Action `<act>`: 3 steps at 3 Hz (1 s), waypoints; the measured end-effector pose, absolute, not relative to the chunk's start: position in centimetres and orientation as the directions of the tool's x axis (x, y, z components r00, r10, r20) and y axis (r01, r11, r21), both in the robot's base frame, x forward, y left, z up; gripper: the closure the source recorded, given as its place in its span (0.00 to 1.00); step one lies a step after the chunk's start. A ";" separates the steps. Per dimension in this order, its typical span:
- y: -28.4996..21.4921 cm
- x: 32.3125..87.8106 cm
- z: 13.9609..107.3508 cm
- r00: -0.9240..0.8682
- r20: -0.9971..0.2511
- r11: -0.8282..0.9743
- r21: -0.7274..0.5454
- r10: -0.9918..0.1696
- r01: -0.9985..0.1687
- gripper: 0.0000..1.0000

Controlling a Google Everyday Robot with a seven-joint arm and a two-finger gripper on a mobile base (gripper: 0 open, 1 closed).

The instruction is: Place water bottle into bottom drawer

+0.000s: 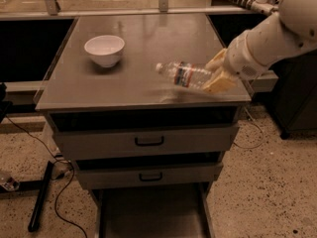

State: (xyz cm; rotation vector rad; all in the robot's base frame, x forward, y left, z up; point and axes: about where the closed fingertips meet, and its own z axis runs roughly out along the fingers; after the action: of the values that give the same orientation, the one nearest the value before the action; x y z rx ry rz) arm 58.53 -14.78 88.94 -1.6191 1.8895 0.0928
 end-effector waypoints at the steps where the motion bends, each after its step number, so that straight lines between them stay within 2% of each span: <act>1: -16.2 54.8 87.1 0.014 -0.488 0.213 -0.407 -0.873 -0.888 1.00; 3: -19.5 49.8 81.2 0.003 -0.474 0.233 -0.438 -0.881 -0.868 1.00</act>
Offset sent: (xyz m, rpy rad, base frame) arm -0.0978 -0.0583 -0.0784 -0.0408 -0.1146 -0.0011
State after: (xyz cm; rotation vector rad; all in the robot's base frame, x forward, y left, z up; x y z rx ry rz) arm 49.78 -19.49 81.17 -1.6092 1.8345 -0.0238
